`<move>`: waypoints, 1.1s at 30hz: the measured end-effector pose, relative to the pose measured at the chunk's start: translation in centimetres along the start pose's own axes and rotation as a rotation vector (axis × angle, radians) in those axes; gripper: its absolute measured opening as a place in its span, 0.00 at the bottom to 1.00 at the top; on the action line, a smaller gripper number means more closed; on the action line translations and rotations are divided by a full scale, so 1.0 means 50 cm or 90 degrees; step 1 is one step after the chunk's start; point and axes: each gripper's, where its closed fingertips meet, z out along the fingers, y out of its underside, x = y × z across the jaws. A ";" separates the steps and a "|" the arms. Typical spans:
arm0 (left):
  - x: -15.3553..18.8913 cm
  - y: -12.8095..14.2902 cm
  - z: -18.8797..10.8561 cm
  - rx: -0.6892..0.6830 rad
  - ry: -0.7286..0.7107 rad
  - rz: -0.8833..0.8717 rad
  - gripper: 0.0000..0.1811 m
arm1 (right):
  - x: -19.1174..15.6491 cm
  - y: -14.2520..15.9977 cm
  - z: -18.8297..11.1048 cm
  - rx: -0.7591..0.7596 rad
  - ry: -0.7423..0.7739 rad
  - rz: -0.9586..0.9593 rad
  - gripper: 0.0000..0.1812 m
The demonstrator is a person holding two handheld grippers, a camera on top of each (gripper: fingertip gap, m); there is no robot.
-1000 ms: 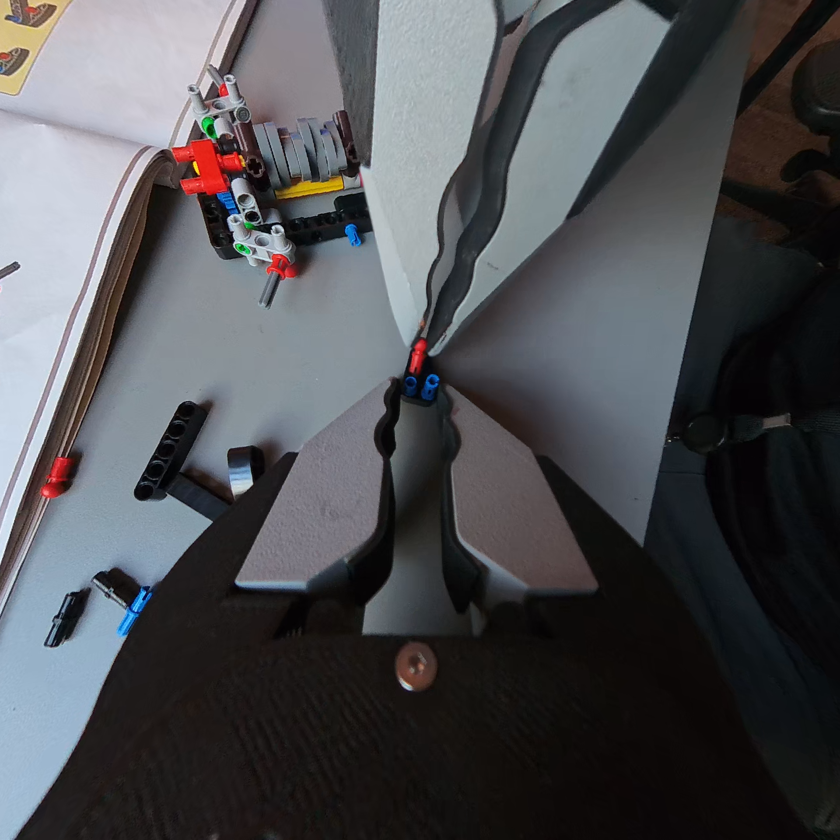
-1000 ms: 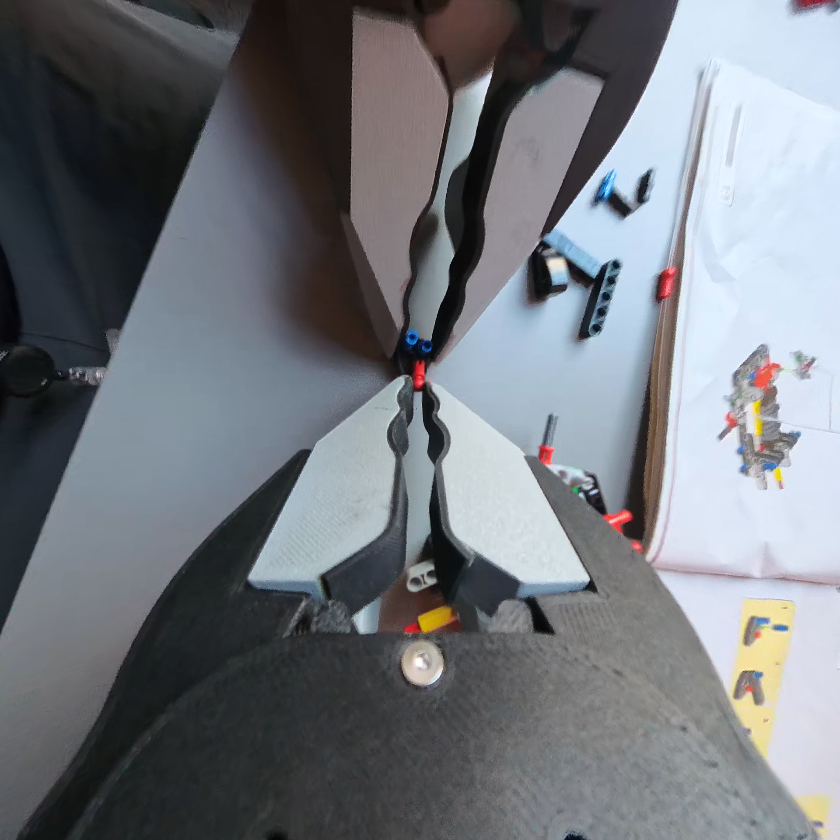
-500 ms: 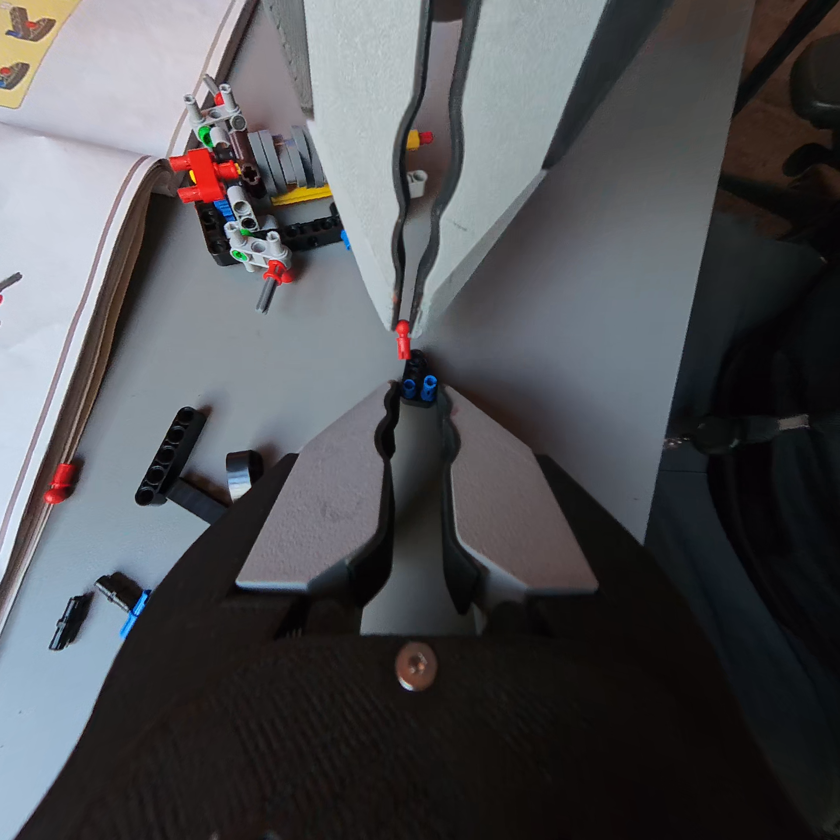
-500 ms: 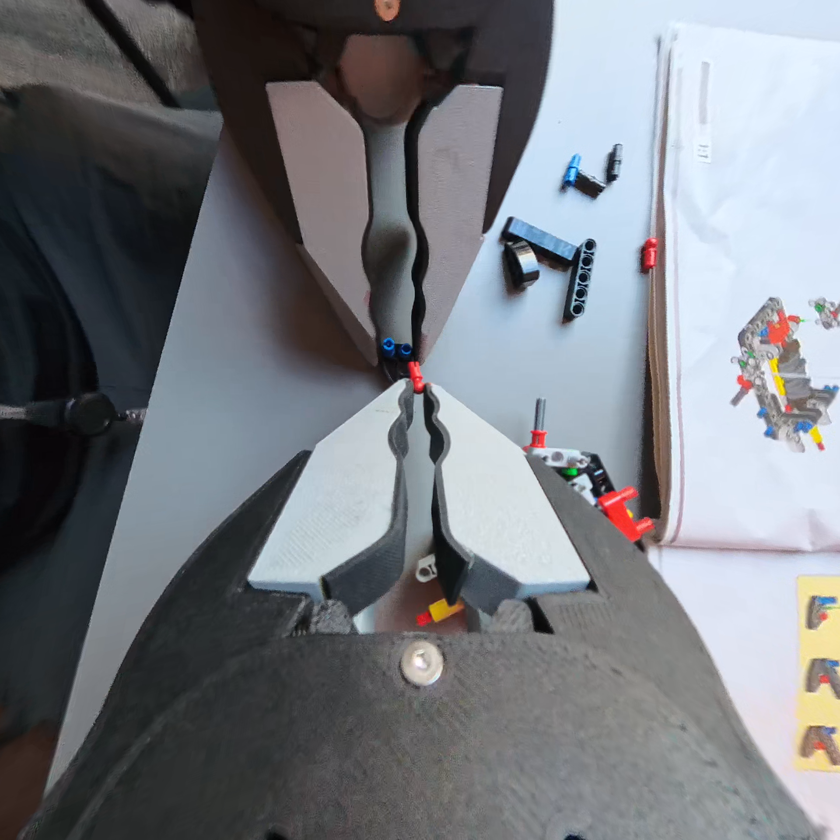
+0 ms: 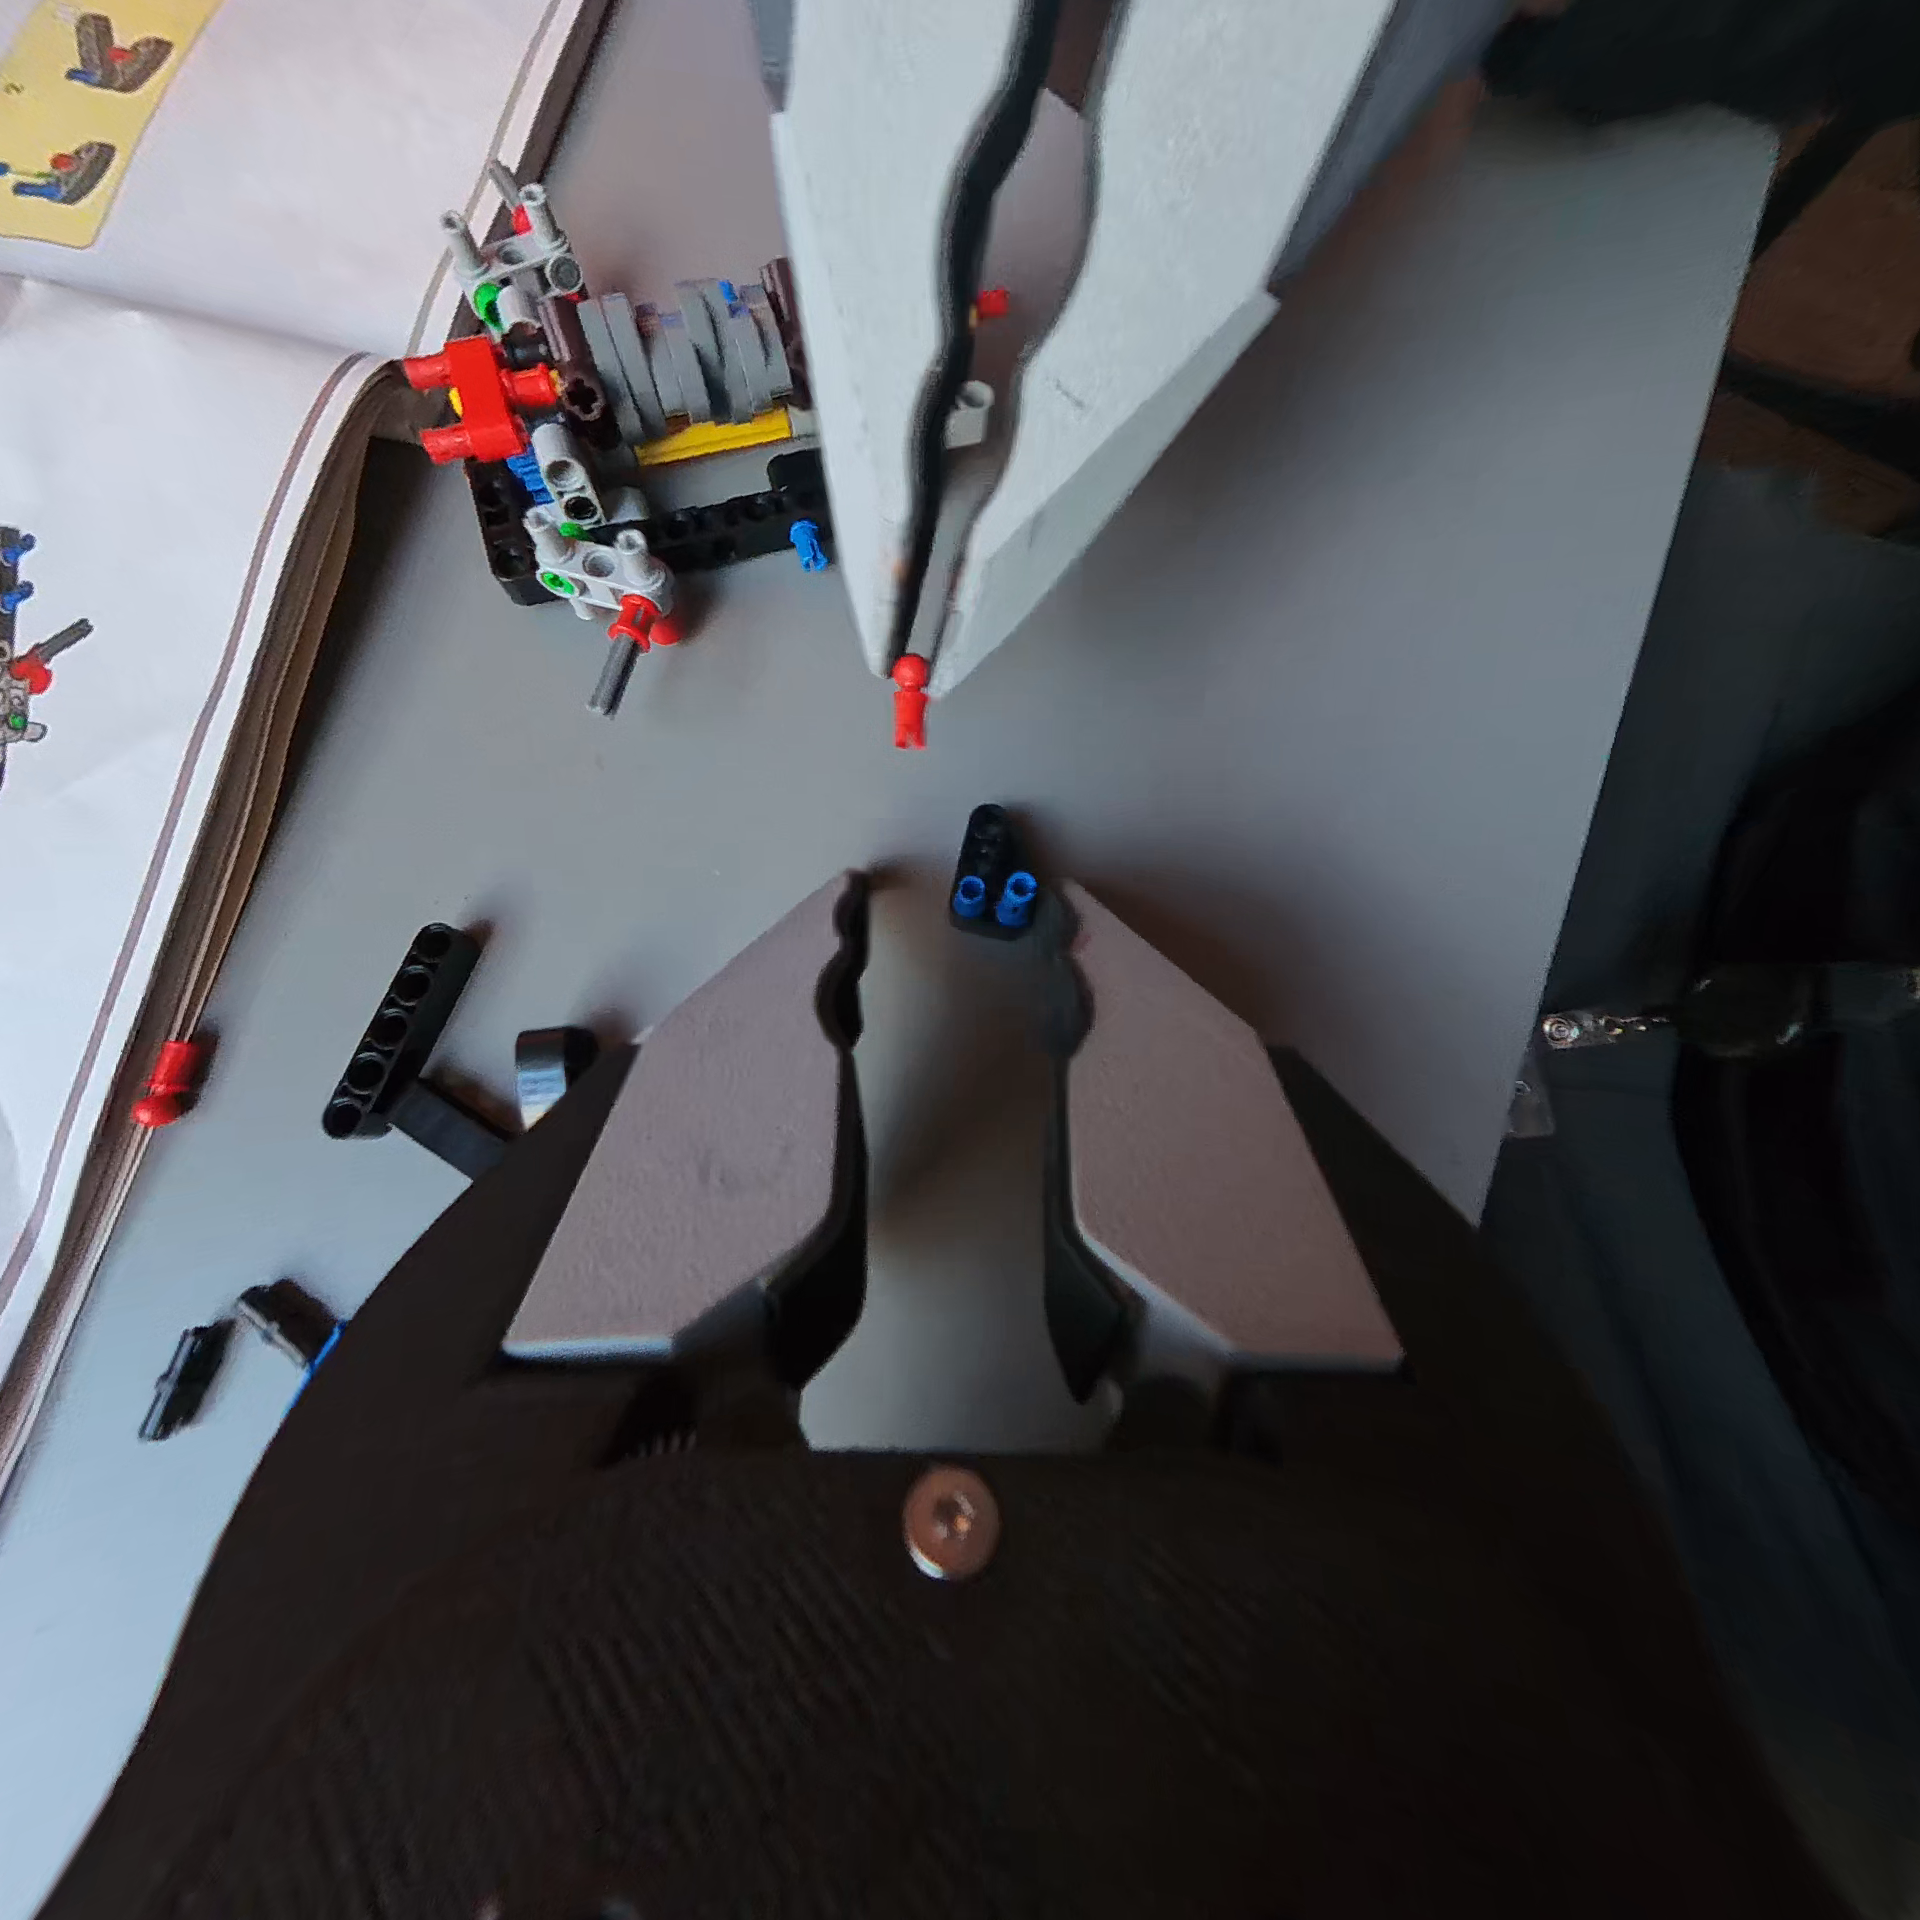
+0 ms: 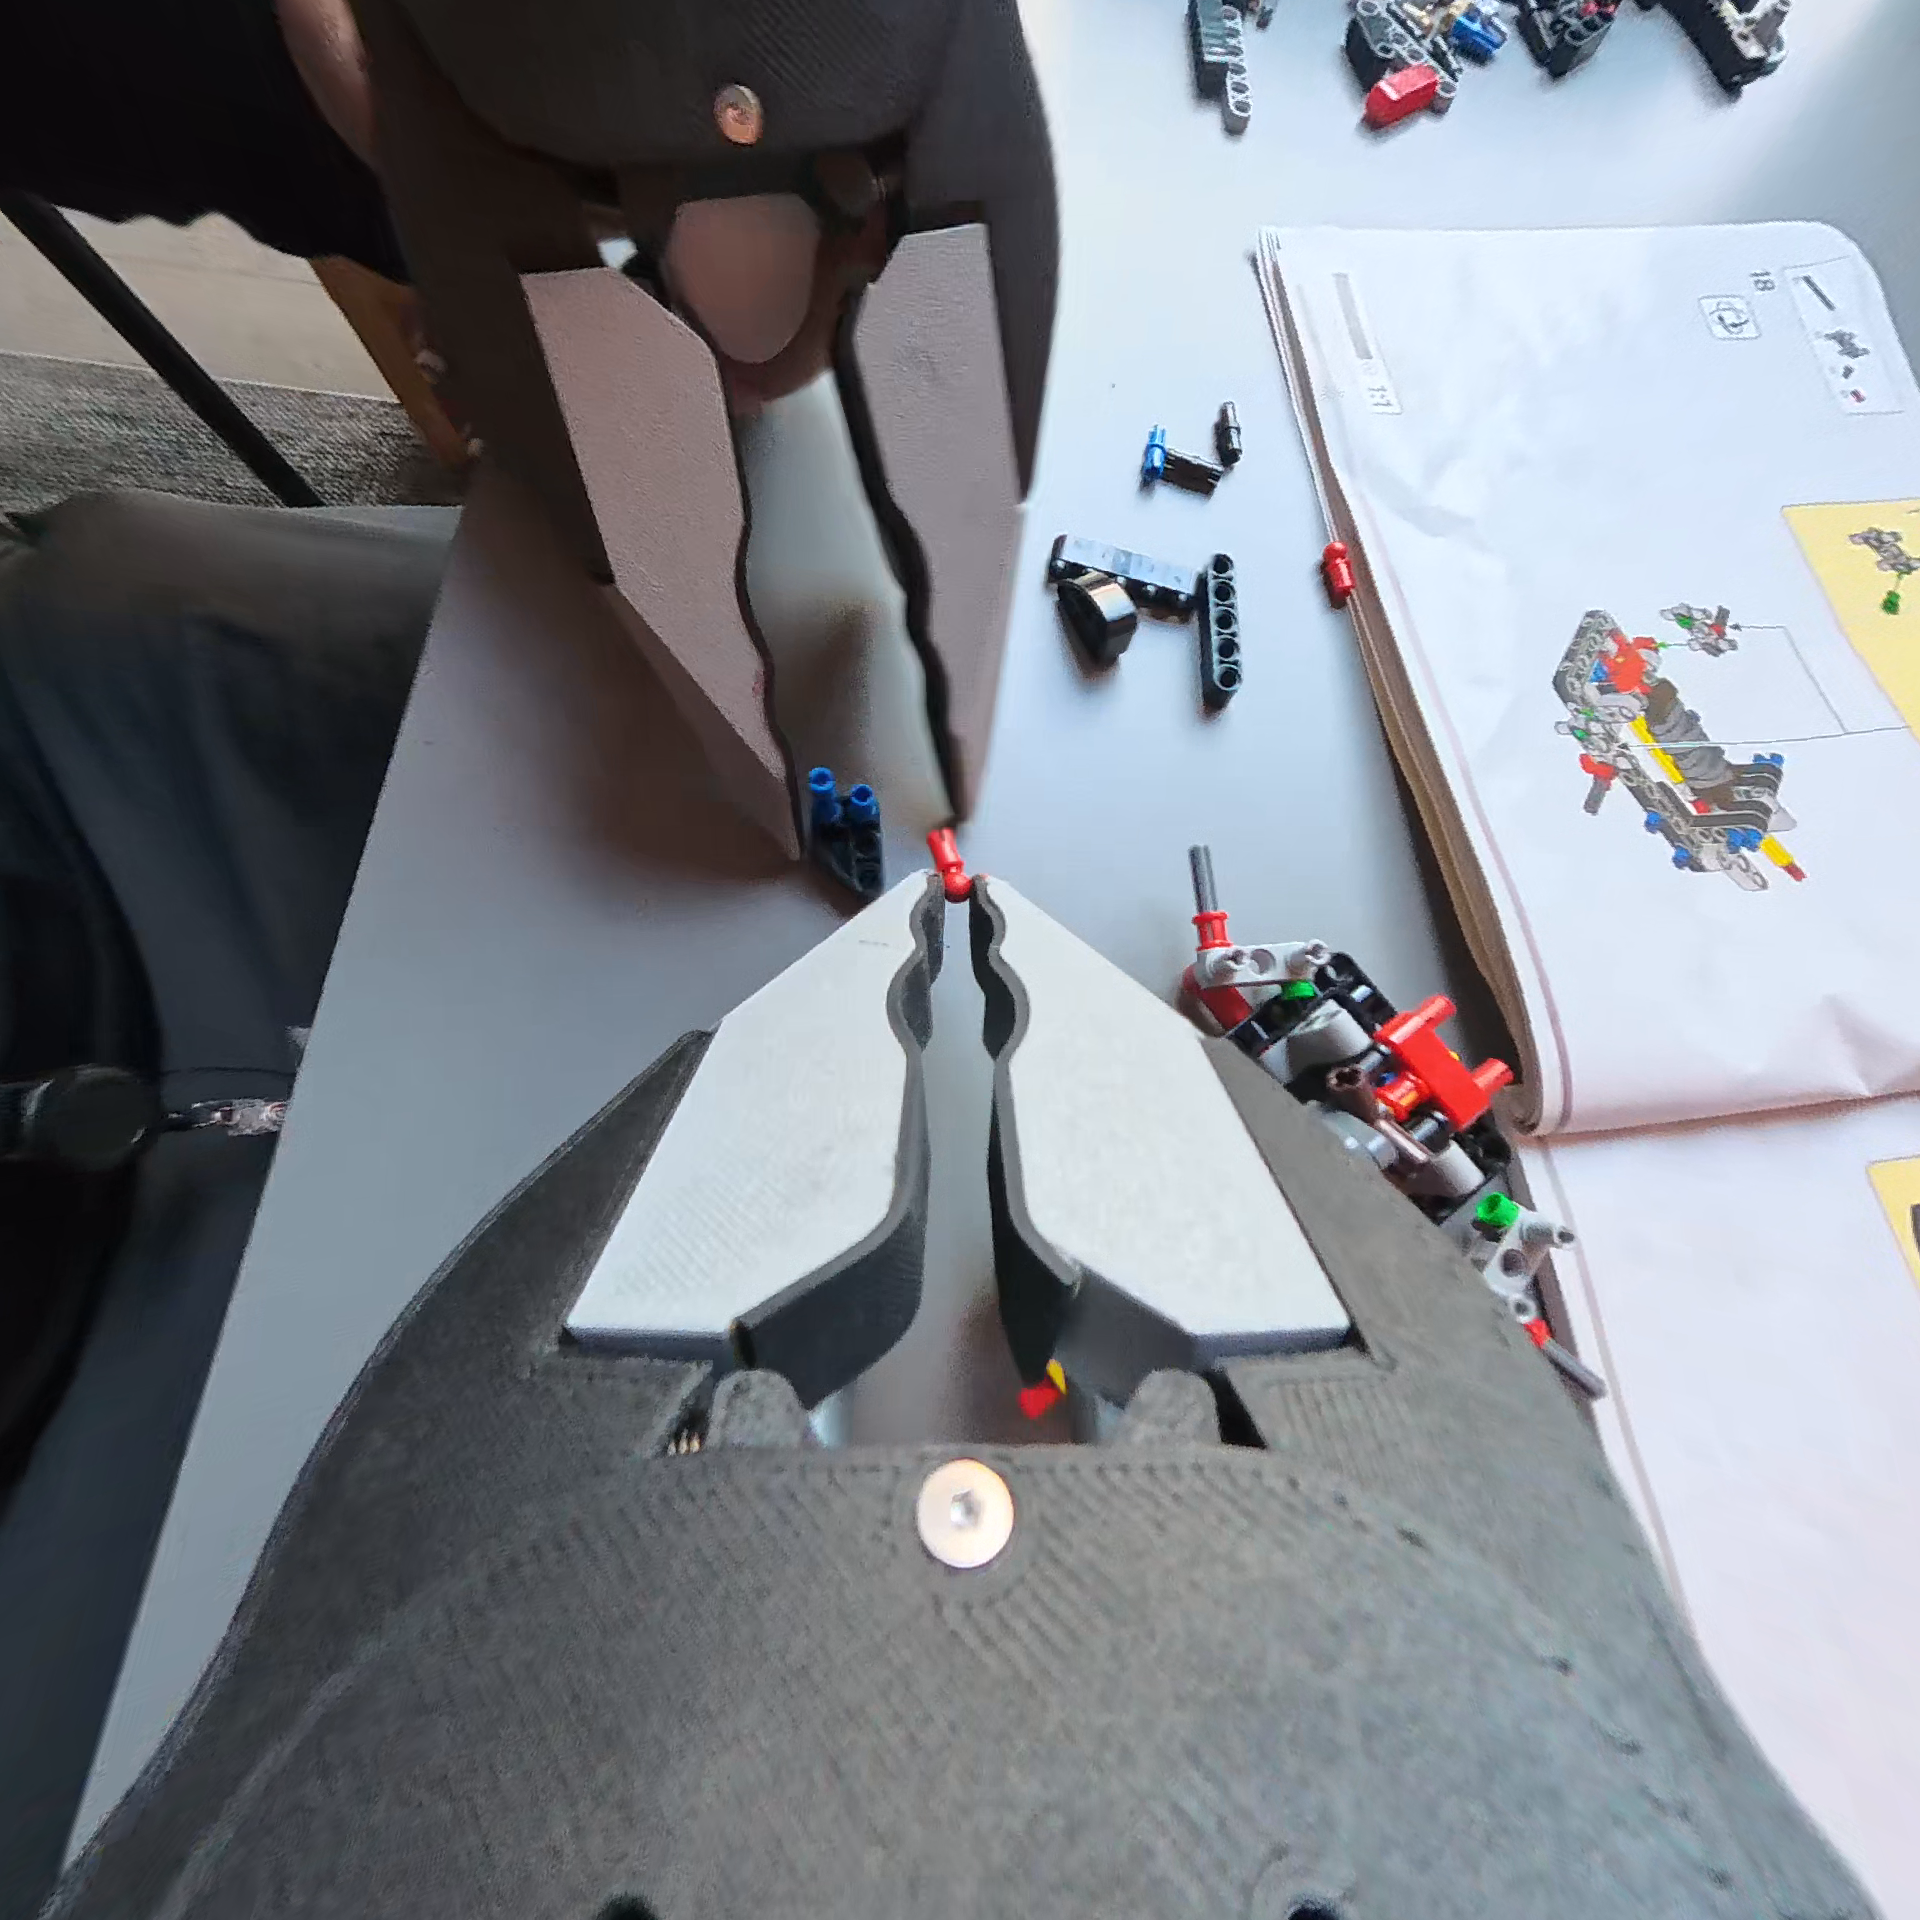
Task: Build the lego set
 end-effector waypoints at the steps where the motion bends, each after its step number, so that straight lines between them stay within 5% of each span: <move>1: -0.003 -0.001 -0.001 -0.005 -0.004 -0.007 0.22 | -0.008 -0.004 -0.002 0.010 -0.012 0.000 0.01; 9: -0.007 -0.011 -0.026 0.010 -0.026 -0.003 0.26 | -0.029 0.002 0.024 -0.011 -0.021 -0.016 0.01; 13: 0.014 -0.047 -0.061 0.051 -0.038 0.024 0.10 | -0.031 -0.018 0.006 0.032 -0.026 -0.006 0.01; 19: 0.022 -0.059 -0.043 0.028 -0.064 0.047 0.02 | -0.045 -0.040 -0.004 0.068 -0.044 0.000 0.01; 33: 0.005 -0.060 -0.046 0.030 -0.127 0.070 0.03 | -0.031 -0.032 -0.010 0.068 -0.023 0.005 0.01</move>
